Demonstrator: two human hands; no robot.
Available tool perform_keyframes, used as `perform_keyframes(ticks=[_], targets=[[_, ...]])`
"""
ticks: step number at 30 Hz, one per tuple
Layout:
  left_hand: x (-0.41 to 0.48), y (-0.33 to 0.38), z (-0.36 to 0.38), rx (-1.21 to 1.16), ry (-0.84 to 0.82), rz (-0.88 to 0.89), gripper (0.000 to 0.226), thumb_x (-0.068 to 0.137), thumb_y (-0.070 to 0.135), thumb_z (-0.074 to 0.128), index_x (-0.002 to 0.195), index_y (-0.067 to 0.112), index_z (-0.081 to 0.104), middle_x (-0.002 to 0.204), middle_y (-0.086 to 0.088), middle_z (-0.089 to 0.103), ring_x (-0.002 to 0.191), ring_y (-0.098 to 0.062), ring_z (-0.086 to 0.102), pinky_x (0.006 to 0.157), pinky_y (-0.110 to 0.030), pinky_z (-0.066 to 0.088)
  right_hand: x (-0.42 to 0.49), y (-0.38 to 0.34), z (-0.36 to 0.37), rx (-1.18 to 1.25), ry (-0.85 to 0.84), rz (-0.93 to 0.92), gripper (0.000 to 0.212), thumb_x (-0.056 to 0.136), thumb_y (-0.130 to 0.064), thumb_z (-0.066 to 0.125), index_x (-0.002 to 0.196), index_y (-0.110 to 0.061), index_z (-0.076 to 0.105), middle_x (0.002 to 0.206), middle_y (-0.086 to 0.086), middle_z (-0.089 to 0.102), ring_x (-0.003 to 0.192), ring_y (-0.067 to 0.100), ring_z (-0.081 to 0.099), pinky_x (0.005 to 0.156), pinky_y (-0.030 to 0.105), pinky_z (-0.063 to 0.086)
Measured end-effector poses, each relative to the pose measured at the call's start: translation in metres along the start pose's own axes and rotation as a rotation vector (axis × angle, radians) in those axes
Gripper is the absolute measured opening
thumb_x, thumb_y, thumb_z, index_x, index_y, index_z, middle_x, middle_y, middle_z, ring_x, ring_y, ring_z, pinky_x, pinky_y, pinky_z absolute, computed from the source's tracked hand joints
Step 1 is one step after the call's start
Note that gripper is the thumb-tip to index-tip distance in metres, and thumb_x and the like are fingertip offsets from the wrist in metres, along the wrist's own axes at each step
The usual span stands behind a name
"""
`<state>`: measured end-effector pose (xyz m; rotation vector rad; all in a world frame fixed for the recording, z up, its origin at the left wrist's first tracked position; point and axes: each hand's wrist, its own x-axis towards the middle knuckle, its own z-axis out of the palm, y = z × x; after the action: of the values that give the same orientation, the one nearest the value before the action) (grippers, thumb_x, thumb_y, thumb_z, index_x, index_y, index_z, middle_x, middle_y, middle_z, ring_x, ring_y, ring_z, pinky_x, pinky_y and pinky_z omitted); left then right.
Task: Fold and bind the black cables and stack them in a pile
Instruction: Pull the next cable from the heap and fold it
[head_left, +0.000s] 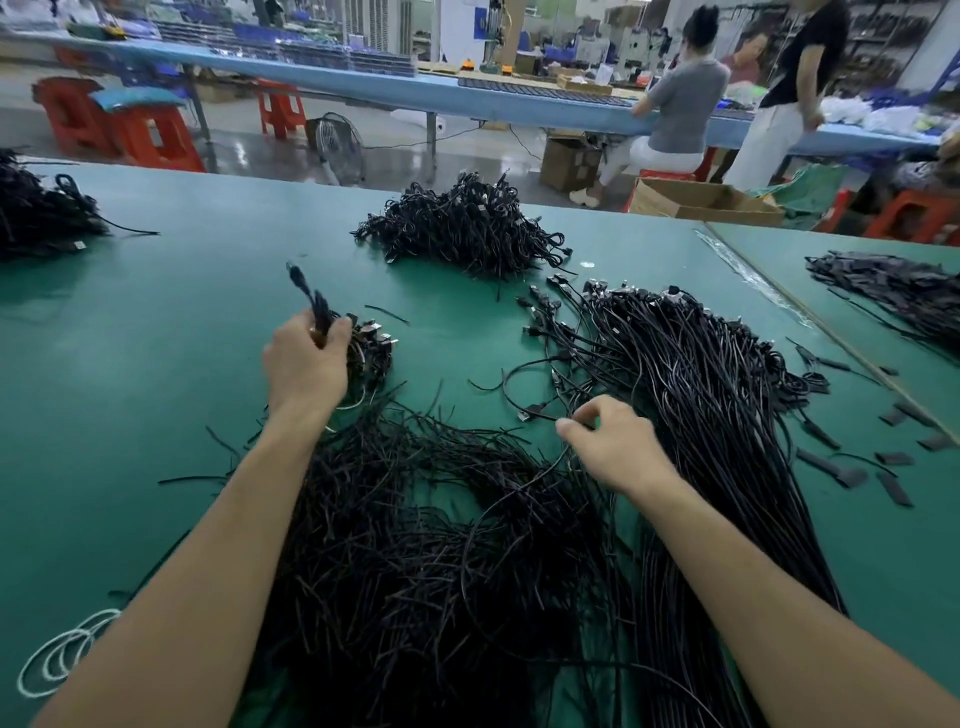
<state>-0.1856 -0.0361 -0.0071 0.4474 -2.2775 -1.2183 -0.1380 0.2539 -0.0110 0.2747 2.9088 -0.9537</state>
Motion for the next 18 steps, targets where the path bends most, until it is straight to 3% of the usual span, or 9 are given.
perform_keyframes(ticks=[3, 6, 8, 10, 12, 15, 18], targets=[[0.012, -0.017, 0.01, 0.115, -0.056, -0.085, 0.044, 0.101, 0.031, 0.057, 0.127, -0.004, 0.057, 0.119, -0.023, 0.065, 0.113, -0.039, 0.059, 0.097, -0.047, 0.048, 0.001, -0.007, 0.014, -0.051, -0.05, 0.042, 0.04, 0.089, -0.043, 0.064, 0.121, -0.022, 0.052, 0.102, -0.001, 0.056, 0.096, 0.021, 0.058, 0.089, 0.04, 0.052], [0.01, -0.025, 0.017, 0.15, -0.106, -0.15, 0.049, 0.101, 0.031, 0.056, 0.134, -0.005, 0.051, 0.127, -0.026, 0.06, 0.121, -0.041, 0.053, 0.103, -0.054, 0.044, 0.0, -0.008, 0.018, 0.012, -0.017, 0.056, 0.041, 0.085, -0.026, 0.066, 0.124, -0.021, 0.053, 0.1, -0.001, 0.058, 0.091, 0.019, 0.059, 0.084, 0.038, 0.054], [0.004, -0.024, 0.019, 0.159, -0.091, -0.118, 0.048, 0.102, 0.028, 0.055, 0.139, -0.001, 0.048, 0.132, -0.025, 0.053, 0.125, -0.04, 0.048, 0.106, -0.05, 0.04, -0.001, -0.009, 0.011, 0.118, 0.046, 0.069, 0.04, 0.085, -0.022, 0.064, 0.124, -0.02, 0.056, 0.102, 0.0, 0.061, 0.087, 0.017, 0.061, 0.074, 0.031, 0.054], [-0.009, -0.015, 0.018, 0.154, 0.021, -0.017, 0.043, 0.101, 0.02, 0.055, 0.141, 0.006, 0.049, 0.134, -0.02, 0.046, 0.125, -0.031, 0.044, 0.106, -0.039, 0.037, -0.003, -0.01, 0.0, 0.24, 0.103, 0.055, 0.034, 0.087, -0.015, 0.064, 0.121, -0.015, 0.063, 0.091, -0.002, 0.066, 0.076, 0.011, 0.065, 0.06, 0.02, 0.051], [-0.026, 0.003, 0.016, 0.128, 0.106, 0.15, 0.034, 0.097, 0.01, 0.057, 0.131, 0.012, 0.058, 0.124, -0.013, 0.051, 0.109, -0.018, 0.044, 0.094, -0.024, 0.035, -0.009, -0.015, -0.012, 0.375, 0.105, 0.011, 0.027, 0.088, -0.006, 0.062, 0.114, -0.011, 0.068, 0.073, 0.0, 0.071, 0.067, 0.014, 0.069, 0.056, 0.021, 0.053], [-0.059, 0.037, 0.014, 0.037, -0.136, 0.512, 0.037, 0.087, 0.007, 0.065, 0.122, 0.019, 0.064, 0.11, 0.006, 0.059, 0.1, -0.005, 0.046, 0.087, -0.012, 0.031, -0.024, -0.025, -0.029, 0.562, 0.041, -0.118, 0.022, 0.091, 0.001, 0.059, 0.109, -0.009, 0.068, 0.061, 0.003, 0.07, 0.059, 0.017, 0.07, 0.054, 0.028, 0.055], [-0.089, 0.063, 0.013, -0.089, -0.586, 0.655, 0.034, 0.091, 0.034, 0.062, 0.125, 0.028, 0.061, 0.111, 0.017, 0.064, 0.102, 0.002, 0.055, 0.09, -0.013, 0.041, -0.042, -0.037, -0.038, 0.584, -0.026, -0.276, 0.023, 0.095, 0.0, 0.058, 0.104, -0.016, 0.072, 0.06, -0.003, 0.065, 0.052, 0.007, 0.061, 0.051, 0.022, 0.05]])
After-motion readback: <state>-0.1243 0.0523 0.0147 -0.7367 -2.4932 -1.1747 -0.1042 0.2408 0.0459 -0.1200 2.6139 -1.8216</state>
